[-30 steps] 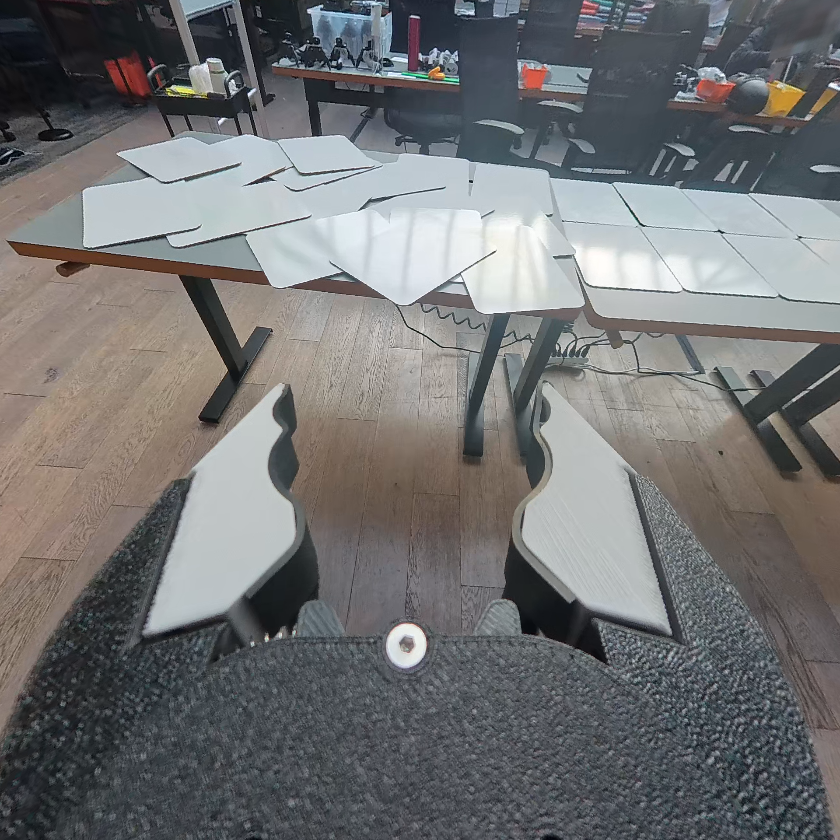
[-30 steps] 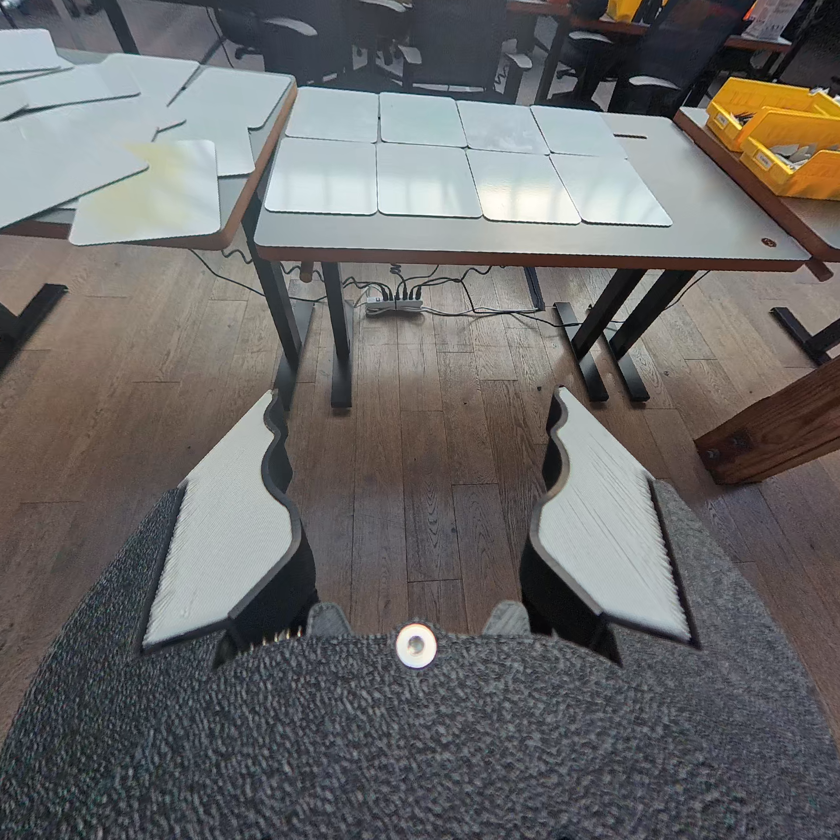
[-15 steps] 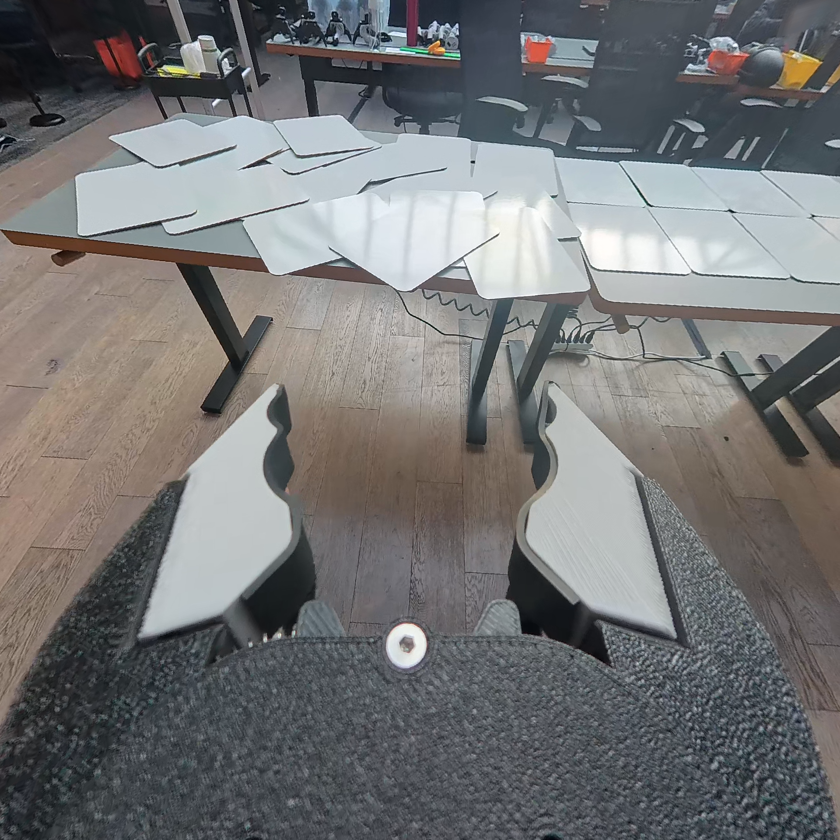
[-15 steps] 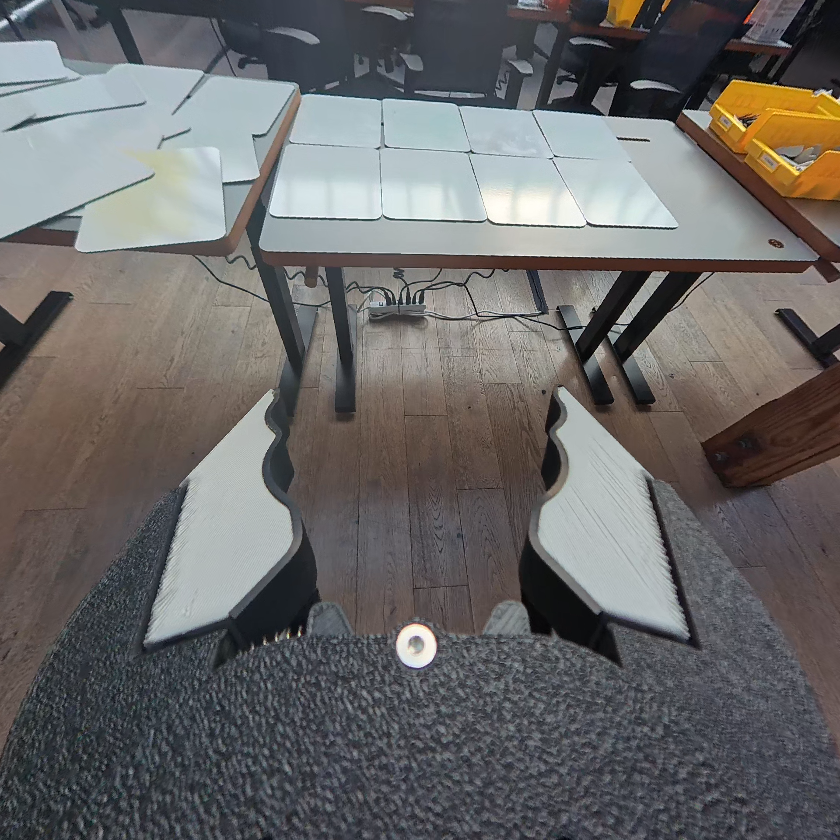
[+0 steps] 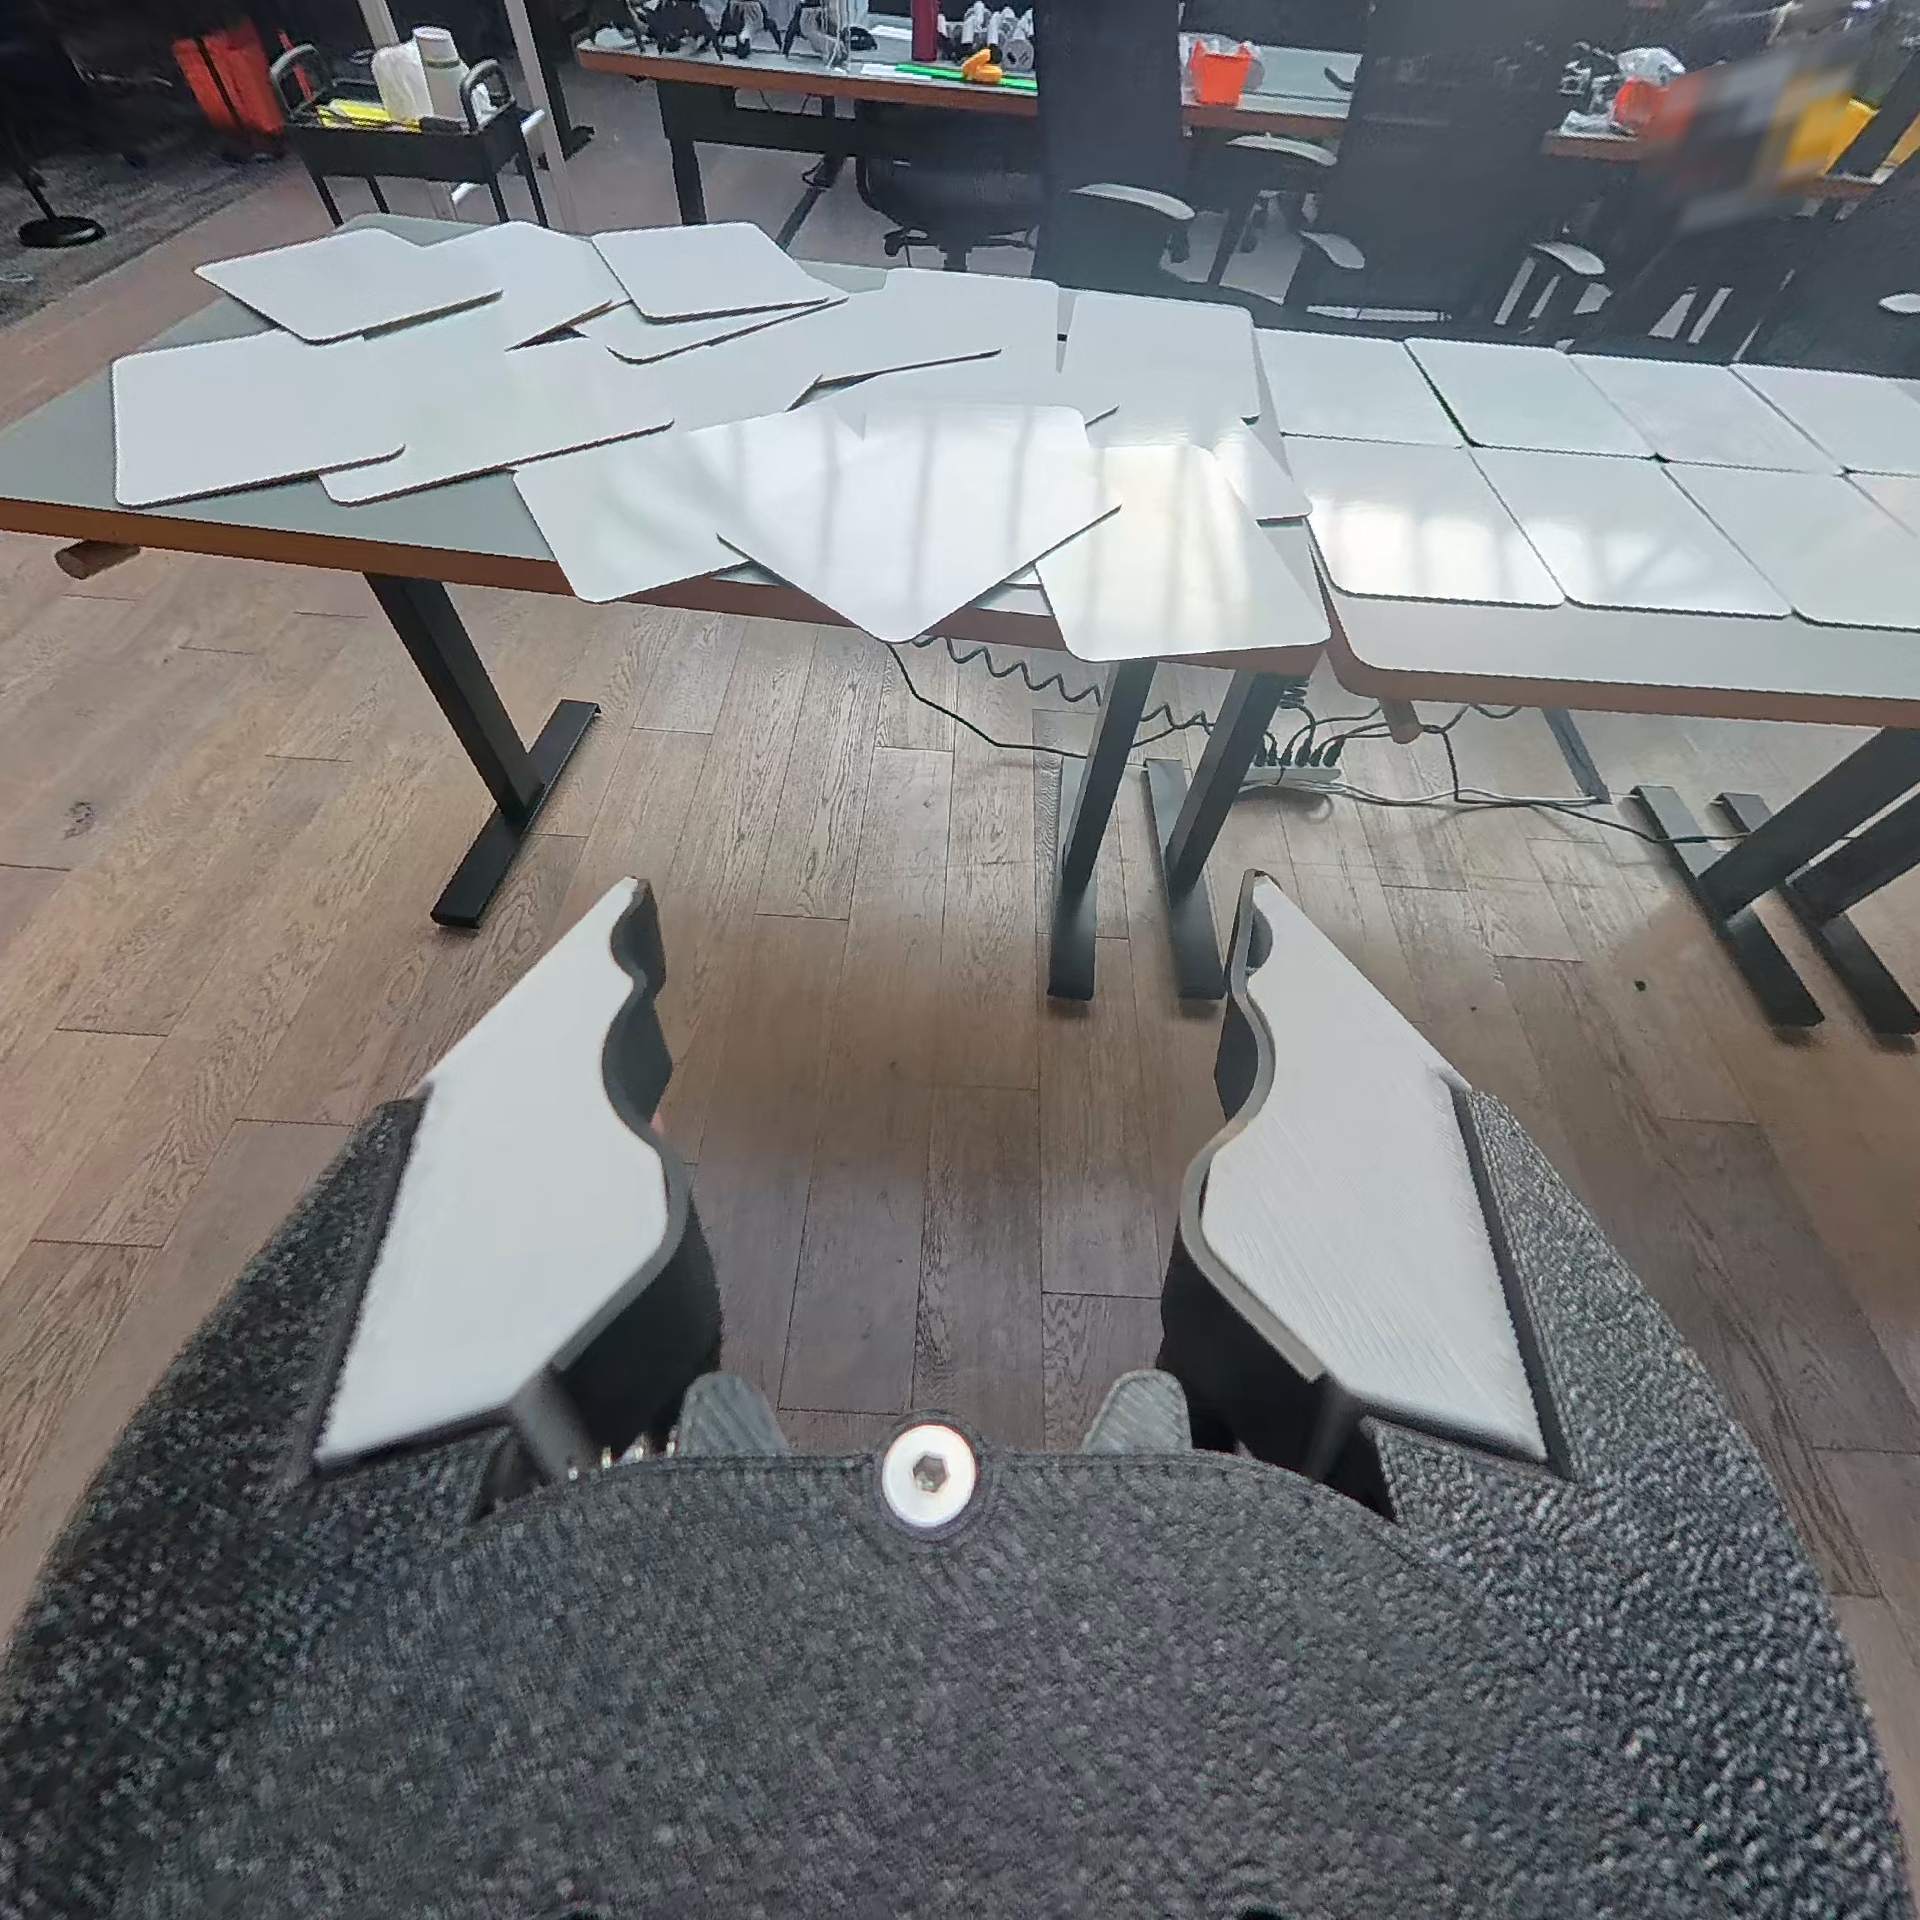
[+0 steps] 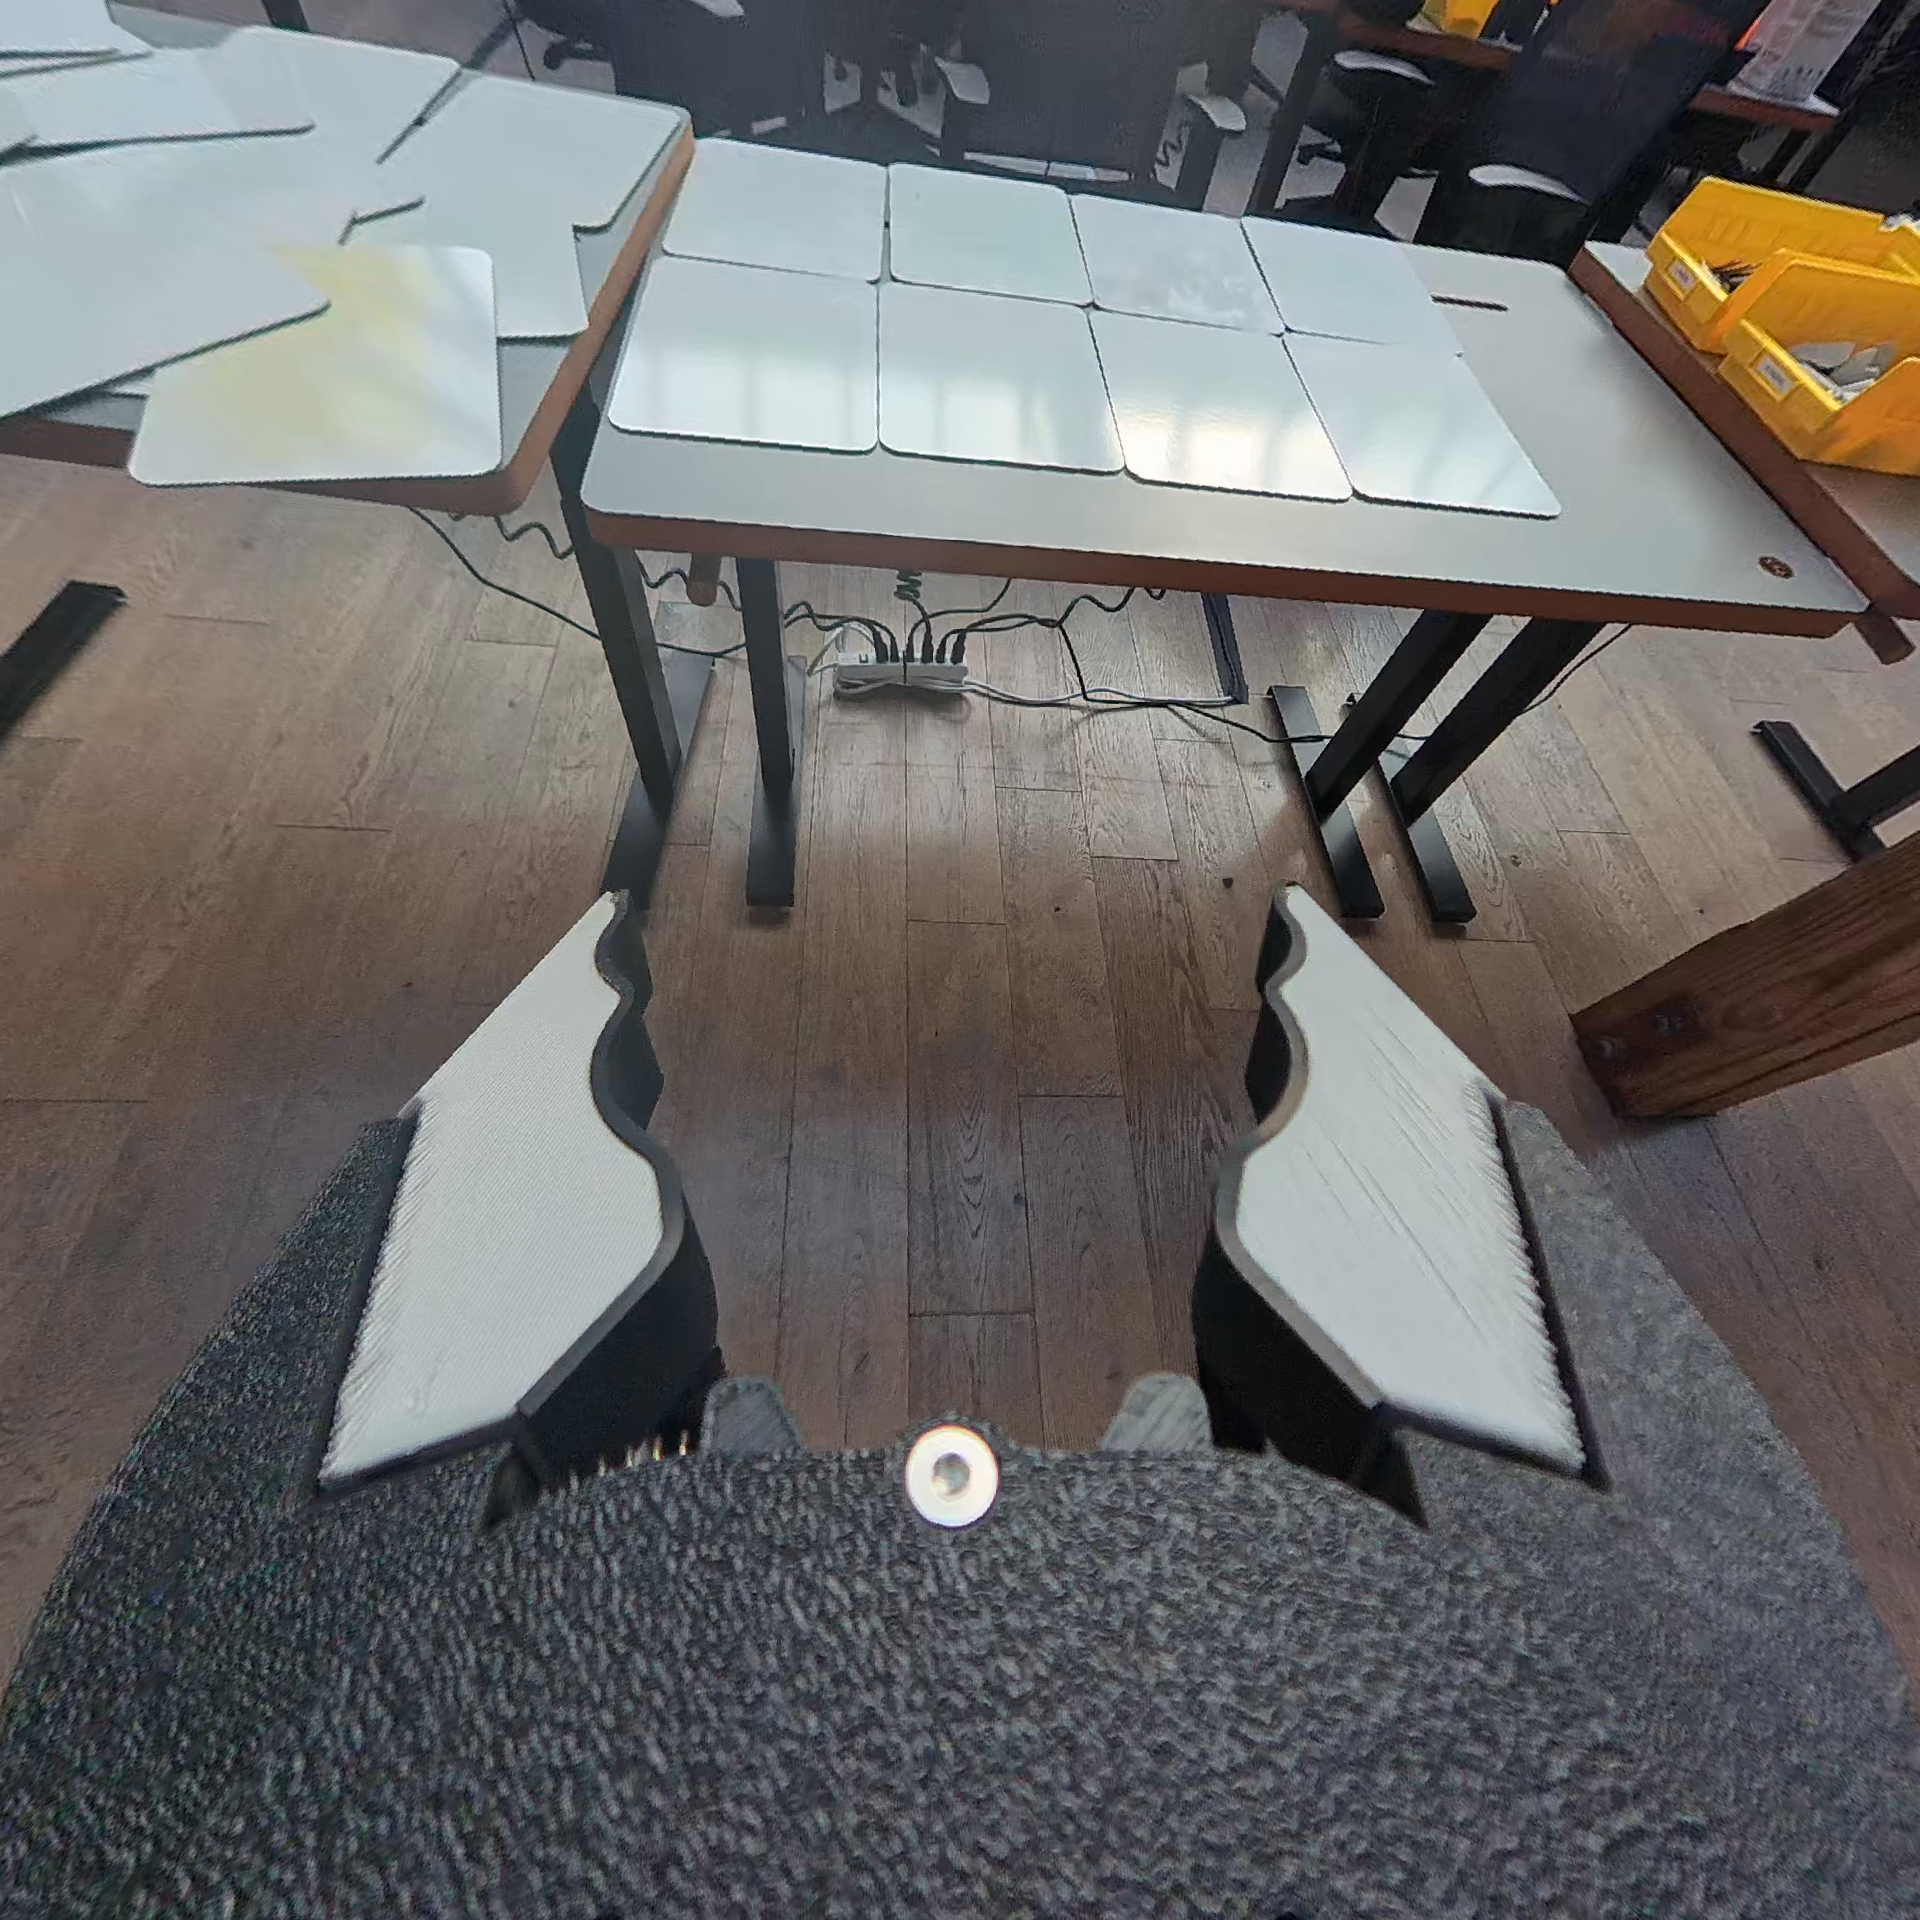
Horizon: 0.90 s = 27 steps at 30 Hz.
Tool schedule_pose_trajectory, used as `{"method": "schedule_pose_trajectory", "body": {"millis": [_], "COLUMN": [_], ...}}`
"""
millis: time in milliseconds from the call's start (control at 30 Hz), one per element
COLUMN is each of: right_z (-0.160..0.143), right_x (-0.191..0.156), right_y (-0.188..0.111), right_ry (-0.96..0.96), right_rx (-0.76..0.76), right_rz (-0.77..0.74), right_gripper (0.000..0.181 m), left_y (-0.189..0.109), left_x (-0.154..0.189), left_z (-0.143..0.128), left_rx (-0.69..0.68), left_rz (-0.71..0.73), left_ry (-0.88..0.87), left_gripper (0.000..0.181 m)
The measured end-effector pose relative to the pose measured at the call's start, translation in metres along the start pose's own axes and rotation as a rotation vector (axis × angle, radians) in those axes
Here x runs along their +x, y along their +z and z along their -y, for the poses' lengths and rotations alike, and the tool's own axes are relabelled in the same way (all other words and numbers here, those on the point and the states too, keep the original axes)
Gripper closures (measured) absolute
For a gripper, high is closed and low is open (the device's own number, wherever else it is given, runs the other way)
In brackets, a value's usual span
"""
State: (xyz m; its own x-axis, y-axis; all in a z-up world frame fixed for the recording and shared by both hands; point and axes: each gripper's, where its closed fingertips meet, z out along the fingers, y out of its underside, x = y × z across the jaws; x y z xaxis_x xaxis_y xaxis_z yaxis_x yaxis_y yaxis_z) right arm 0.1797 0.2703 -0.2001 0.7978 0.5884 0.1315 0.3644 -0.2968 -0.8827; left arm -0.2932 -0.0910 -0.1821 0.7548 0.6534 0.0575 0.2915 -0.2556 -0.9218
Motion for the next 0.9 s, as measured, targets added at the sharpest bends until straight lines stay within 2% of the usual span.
{"method": "schedule_pose_trajectory", "body": {"millis": [167, 333, 567, 900], "right_z": [0.001, -0.002, -0.004, 0.001], "right_x": [-0.016, -0.024, -0.015, -0.020], "right_y": [0.009, 0.016, 0.034, 0.064], "right_ry": [-0.117, -0.063, -0.039, -0.041], "right_rx": [-0.001, 0.006, -0.009, -0.022], "right_rz": [0.003, 0.036, 0.077, 0.138], "right_gripper": [0.066, 0.066, 0.066, 0.066], "left_y": [0.003, 0.012, 0.019, 0.048], "left_x": [0.006, 0.012, 0.032, 0.047], "left_z": [-0.005, -0.006, 0.011, 0.001], "left_rx": [-0.021, -0.031, 0.005, -0.028], "left_rz": [-0.003, -0.001, -0.004, 0.000], "left_ry": [0.001, -0.002, -0.001, -0.026], "left_gripper": [0.075, 0.076, 0.076, 0.077]}}
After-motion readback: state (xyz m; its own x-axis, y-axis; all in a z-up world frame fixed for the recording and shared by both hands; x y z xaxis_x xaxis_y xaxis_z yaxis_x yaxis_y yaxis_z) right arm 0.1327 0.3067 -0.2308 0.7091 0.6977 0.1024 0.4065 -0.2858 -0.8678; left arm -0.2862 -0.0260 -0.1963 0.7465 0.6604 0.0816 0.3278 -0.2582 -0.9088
